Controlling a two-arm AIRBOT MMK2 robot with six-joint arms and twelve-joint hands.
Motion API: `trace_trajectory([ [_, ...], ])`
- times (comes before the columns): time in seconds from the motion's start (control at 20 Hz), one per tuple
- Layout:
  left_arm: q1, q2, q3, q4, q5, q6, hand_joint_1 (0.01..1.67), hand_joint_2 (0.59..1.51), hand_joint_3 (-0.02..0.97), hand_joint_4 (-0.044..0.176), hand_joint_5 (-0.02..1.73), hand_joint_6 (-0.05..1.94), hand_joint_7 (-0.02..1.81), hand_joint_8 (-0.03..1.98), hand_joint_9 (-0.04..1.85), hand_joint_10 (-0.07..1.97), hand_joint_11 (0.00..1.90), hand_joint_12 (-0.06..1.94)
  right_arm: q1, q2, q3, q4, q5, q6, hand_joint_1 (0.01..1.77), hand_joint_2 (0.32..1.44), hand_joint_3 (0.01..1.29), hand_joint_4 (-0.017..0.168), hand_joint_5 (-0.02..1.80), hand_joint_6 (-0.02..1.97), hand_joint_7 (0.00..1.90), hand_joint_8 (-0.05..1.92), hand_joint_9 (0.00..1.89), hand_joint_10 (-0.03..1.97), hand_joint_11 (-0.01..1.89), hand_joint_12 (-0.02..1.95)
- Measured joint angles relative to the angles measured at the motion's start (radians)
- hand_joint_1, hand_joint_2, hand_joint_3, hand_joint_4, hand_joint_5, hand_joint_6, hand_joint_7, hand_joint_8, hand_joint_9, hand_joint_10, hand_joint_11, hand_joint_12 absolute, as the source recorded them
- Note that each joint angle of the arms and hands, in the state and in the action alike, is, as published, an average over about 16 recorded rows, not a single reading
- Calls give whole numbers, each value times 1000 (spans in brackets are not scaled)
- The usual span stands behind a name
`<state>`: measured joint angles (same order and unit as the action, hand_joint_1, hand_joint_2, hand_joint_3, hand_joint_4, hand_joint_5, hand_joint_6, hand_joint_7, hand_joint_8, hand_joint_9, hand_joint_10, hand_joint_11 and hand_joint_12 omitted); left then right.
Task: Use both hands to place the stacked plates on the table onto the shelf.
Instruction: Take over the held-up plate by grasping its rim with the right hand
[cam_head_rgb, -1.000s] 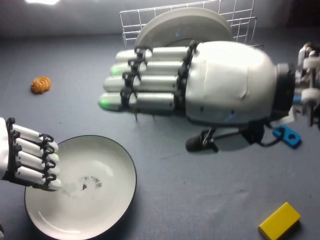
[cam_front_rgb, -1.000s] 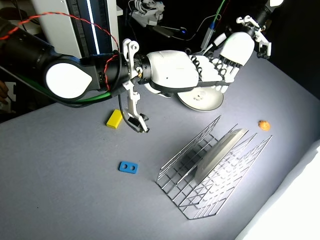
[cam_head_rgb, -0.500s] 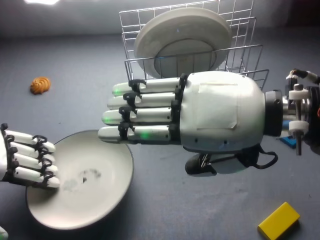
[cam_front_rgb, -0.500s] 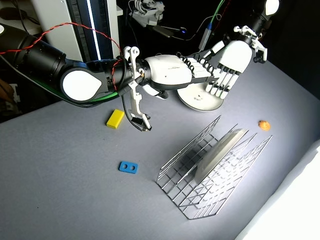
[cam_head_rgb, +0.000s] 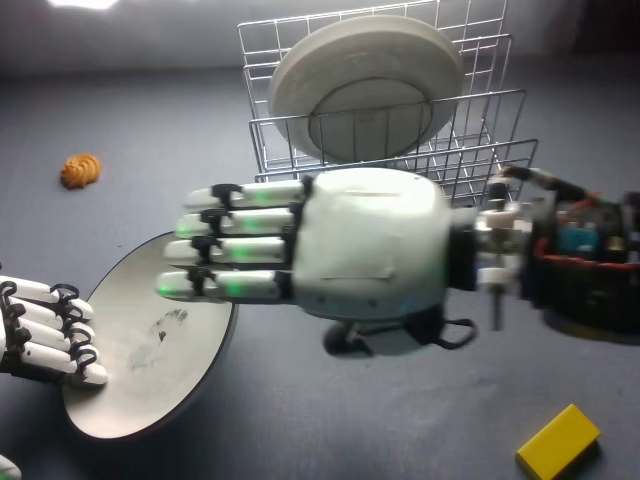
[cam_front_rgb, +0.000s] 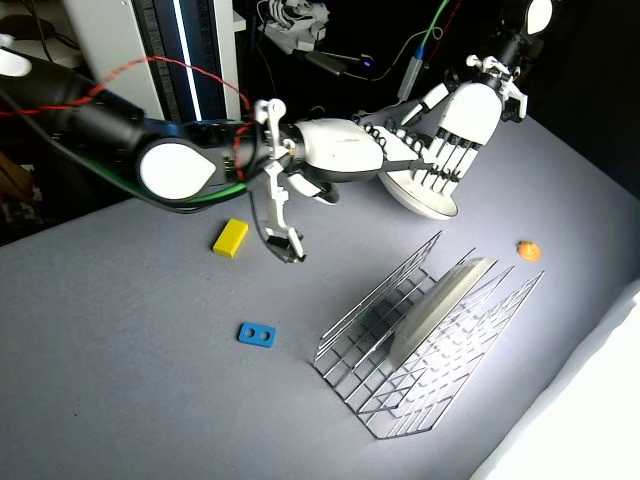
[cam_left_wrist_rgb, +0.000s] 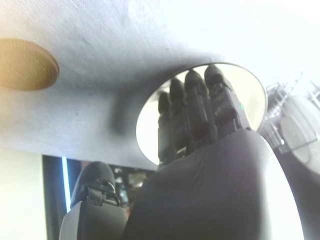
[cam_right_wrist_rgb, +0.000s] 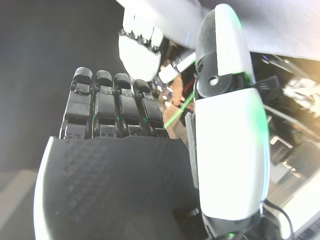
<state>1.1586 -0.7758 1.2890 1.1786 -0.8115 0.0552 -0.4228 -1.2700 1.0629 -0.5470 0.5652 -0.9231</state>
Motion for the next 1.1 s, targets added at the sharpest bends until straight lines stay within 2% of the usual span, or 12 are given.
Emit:
trace_trajectory([
  [0.35,15,2,-5,-18,-3,0,20,1150,12,-9,302,-21,297,-7,271,-7,120,163,24,-148,73,118,-89,-120,1177,997,13,3,22,0,21,-4,15,17,19,1],
  [0.75,16,2,-5,-17,-1,0,21,1162,12,-9,256,-21,255,-7,234,-4,93,162,22,-282,166,172,-128,-163,1165,1018,12,3,48,2,31,-5,17,17,20,20],
  [0.9,17,2,-5,-17,-1,0,21,1166,12,-9,252,-21,252,-7,233,-5,89,162,16,-315,193,179,-132,-169,1152,1029,13,3,100,6,79,-1,52,30,20,194],
  [1.1,17,2,-5,-18,-1,0,21,1165,11,-9,250,-21,251,-8,234,-6,89,162,8,-339,213,186,-133,-177,1122,1044,13,3,247,51,237,28,172,150,50,567],
])
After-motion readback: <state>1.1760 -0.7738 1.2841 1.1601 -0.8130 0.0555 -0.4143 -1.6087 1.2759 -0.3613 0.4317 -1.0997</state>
